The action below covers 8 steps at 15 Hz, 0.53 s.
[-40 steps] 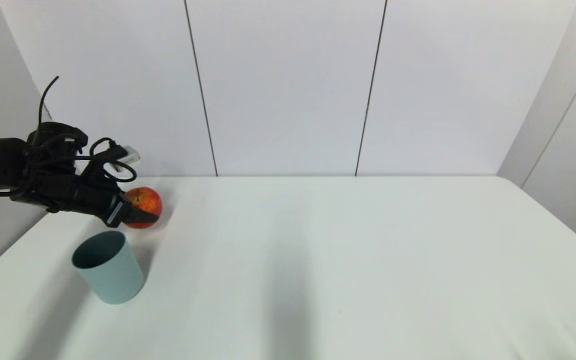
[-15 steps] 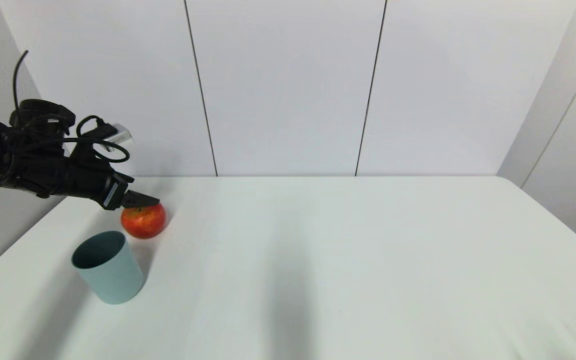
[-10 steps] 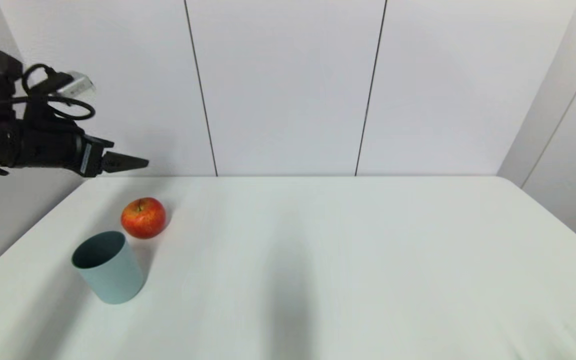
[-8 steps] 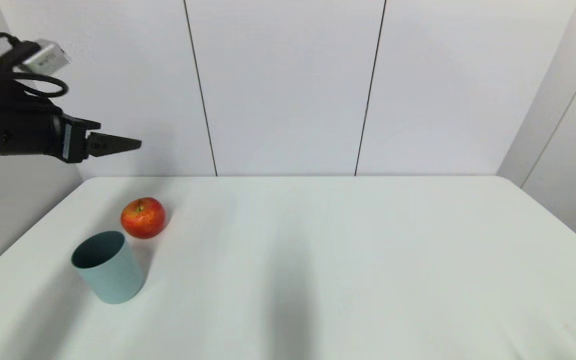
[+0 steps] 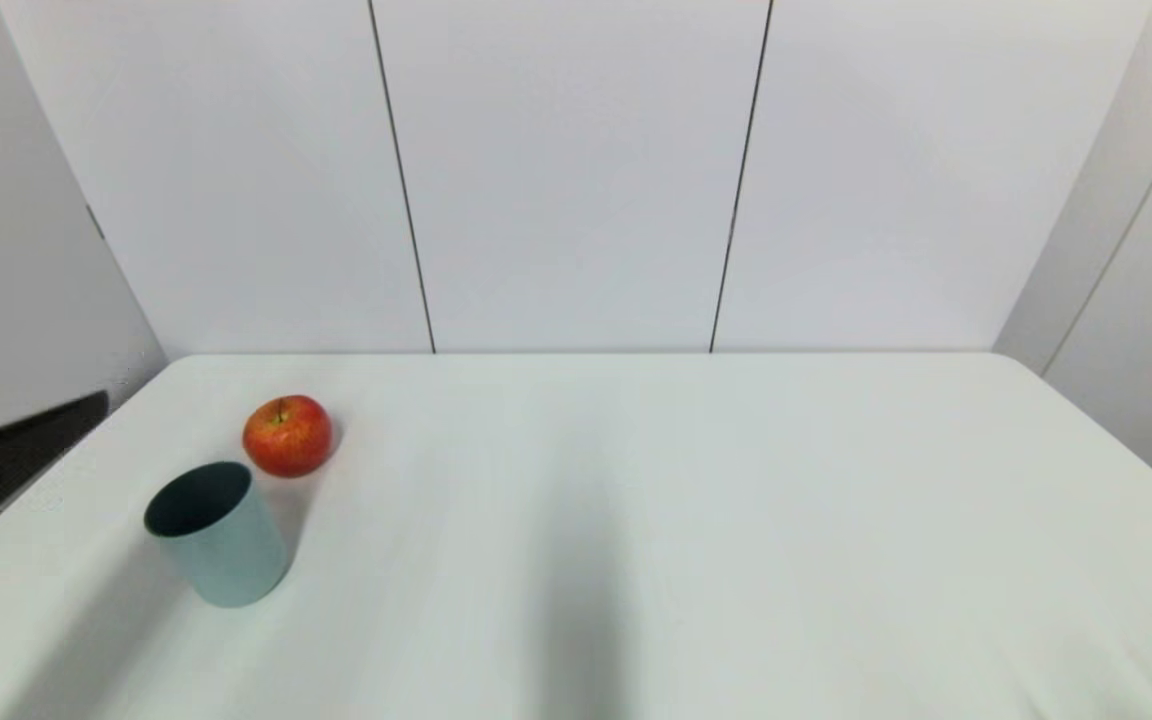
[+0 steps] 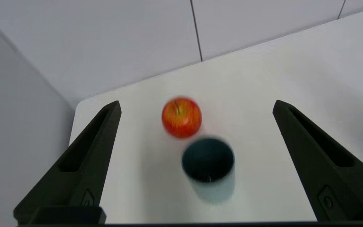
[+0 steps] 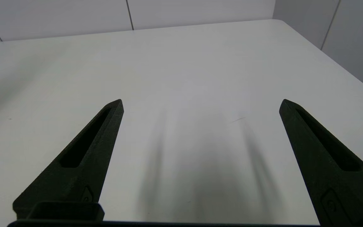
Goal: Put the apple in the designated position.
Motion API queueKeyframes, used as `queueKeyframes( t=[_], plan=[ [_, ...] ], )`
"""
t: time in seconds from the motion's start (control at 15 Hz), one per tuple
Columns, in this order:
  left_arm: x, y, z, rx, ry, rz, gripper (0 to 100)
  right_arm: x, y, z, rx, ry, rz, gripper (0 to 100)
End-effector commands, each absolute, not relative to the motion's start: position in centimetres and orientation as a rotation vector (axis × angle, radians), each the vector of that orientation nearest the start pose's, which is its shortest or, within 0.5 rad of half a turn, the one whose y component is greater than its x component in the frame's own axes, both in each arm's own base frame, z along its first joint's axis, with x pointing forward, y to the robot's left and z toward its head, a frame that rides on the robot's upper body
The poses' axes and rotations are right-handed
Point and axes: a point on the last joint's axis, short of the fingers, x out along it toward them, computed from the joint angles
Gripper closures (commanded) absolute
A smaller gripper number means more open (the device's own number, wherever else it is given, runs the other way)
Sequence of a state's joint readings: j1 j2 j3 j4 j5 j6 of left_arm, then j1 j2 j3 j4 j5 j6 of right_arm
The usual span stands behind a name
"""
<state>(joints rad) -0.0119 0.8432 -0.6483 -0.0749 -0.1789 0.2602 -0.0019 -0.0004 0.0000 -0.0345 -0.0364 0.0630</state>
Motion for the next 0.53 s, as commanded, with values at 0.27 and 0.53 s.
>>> queueKeyframes(
  t=[0.27, 0.53],
  plan=[
    [-1.0, -0.3, 9.3, 0.222, 0.013, -0.145, 0, -2.2, -0.1, 7.6, 0.063, -0.024, -0.038, 0],
    [-2.3, -0.1, 7.6, 0.219, -0.005, -0.058, 0, -2.2, -0.1, 7.6, 0.063, -0.024, -0.038, 0]
  ],
)
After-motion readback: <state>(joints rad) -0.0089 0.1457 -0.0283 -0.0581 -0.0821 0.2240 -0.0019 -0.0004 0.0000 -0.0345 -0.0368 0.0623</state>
